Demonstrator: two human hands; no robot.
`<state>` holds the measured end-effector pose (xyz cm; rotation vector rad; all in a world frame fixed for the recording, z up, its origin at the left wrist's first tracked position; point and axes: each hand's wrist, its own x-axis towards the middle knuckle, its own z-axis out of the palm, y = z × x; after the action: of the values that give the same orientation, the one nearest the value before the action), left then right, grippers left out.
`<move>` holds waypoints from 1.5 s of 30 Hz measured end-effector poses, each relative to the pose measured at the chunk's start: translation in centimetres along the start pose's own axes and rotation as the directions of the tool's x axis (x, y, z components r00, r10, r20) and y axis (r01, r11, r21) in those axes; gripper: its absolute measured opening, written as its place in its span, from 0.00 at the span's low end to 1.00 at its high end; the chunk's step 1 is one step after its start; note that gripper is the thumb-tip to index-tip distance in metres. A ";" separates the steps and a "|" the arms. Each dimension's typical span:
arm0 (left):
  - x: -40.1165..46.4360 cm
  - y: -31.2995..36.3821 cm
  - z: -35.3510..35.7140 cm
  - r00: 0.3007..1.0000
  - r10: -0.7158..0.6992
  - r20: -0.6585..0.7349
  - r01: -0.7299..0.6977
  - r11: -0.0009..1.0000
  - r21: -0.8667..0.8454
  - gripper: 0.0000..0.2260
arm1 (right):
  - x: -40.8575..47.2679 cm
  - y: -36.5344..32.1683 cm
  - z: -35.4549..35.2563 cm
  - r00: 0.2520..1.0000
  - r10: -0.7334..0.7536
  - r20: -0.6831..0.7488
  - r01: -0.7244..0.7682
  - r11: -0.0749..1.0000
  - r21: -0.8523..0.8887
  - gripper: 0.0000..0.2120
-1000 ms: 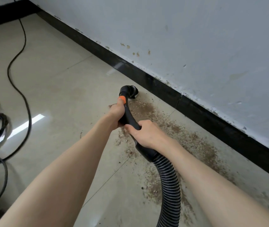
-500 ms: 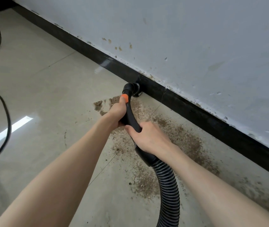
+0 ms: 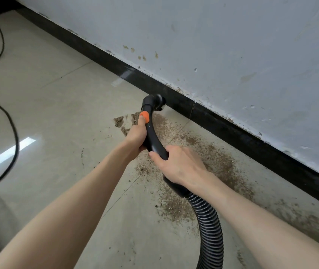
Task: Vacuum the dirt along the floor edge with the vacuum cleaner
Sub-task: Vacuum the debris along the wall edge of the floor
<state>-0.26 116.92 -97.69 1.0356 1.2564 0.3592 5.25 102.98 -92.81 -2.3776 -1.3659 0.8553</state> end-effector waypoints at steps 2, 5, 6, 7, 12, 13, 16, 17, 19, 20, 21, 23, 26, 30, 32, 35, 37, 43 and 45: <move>-0.9 0.5 -2.1 1.000 -0.022 0.008 0.022 0.995 -0.101 0.18 | -0.2 -1.4 0.2 0.999 -0.049 0.006 0.049 0.999 -0.023 0.21; -2.6 0.7 -5.7 0.998 -0.050 0.042 0.059 0.965 -0.254 0.17 | -0.7 -3.5 0.9 0.992 -0.117 0.036 0.118 0.993 -0.007 0.21; -3.1 0.5 -6.8 0.998 -0.048 0.041 0.058 0.960 -0.273 0.17 | -1.0 -4.1 1.3 0.989 -0.137 0.051 0.138 0.990 0.000 0.21; -3.7 0.1 -7.8 0.998 -0.051 0.028 0.056 0.959 -0.279 0.17 | -1.2 -4.7 1.7 0.985 -0.155 0.070 0.155 0.988 0.002 0.21; -6.1 -2.5 -12.7 0.988 -0.102 -0.120 0.054 0.936 -0.349 0.14 | -2.5 -7.3 4.0 0.940 -0.269 0.209 0.274 0.962 0.007 0.20; -6.7 -3.3 -13.6 0.978 -0.121 -0.171 0.050 0.929 -0.367 0.14 | -2.8 -7.8 4.4 0.927 -0.292 0.236 0.301 0.954 -0.001 0.20; -8.3 -6.1 -15.6 0.941 -0.165 -0.296 0.025 0.905 -0.425 0.12 | -3.8 -8.7 5.9 0.887 -0.330 0.322 0.357 0.934 -0.027 0.21; -8.9 -7.1 -15.9 0.927 -0.185 -0.326 0.020 0.893 -0.450 0.11 | -4.3 -8.7 6.4 0.873 -0.341 0.349 0.378 0.925 -0.041 0.21; -10.1 -9.1 -16.0 0.905 -0.228 -0.360 0.033 0.880 -0.474 0.09 | -5.2 -8.3 7.4 0.850 -0.347 0.397 0.393 0.919 -0.039 0.21; -10.6 -10.0 -15.9 0.898 -0.243 -0.367 0.044 0.880 -0.474 0.08 | -5.8 -7.9 7.8 0.843 -0.340 0.417 0.387 0.921 -0.031 0.21; -11.0 -10.9 -15.7 0.894 -0.250 -0.372 0.050 0.881 -0.471 0.09 | -6.3 -7.4 8.2 0.839 -0.335 0.430 0.385 0.922 -0.032 0.21; -11.6 -12.2 -15.2 0.889 -0.257 -0.380 0.054 0.881 -0.470 0.10 | -7.2 -6.6 8.5 0.830 -0.341 0.441 0.405 0.912 -0.057 0.20; -12.0 -12.7 -14.4 0.895 -0.252 -0.369 0.050 0.878 -0.477 0.10 | -7.4 -5.8 8.4 0.828 -0.346 0.441 0.414 0.908 -0.065 0.19; -11.6 -11.1 -14.1 0.935 -0.223 -0.276 0.070 0.879 -0.472 0.11 | -6.4 -6.0 8.1 0.847 -0.313 0.429 0.389 0.916 -0.098 0.20; -10.7 -9.9 -14.3 0.960 -0.183 -0.213 0.078 0.903 -0.423 0.14 | -5.2 -6.3 7.6 0.858 -0.310 0.409 0.367 0.928 -0.066 0.21; -9.1 -7.8 -14.7 0.975 -0.138 -0.175 0.075 0.943 -0.324 0.15 | -3.1 -6.8 6.6 0.867 -0.313 0.388 0.318 0.947 0.052 0.20; -8.1 -6.7 -14.7 0.980 -0.134 -0.147 0.089 0.956 -0.278 0.16 | -2.2 -6.8 6.3 0.879 -0.312 0.362 0.294 0.950 0.105 0.20; -6.3 -6.1 -12.8 0.987 -0.158 -0.013 0.147 0.947 -0.285 0.17 | -2.2 -4.7 6.6 0.935 -0.236 0.267 0.234 0.972 0.039 0.20; -6.1 -5.8 -12.1 0.990 -0.144 -0.007 0.137 0.952 -0.275 0.17 | -1.9 -4.6 6.4 0.942 -0.225 0.248 0.220 0.974 0.047 0.20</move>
<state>-14.87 114.76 -98.10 0.7030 1.2564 0.4254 -2.55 103.39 -94.85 -2.1013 -1.6750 1.1267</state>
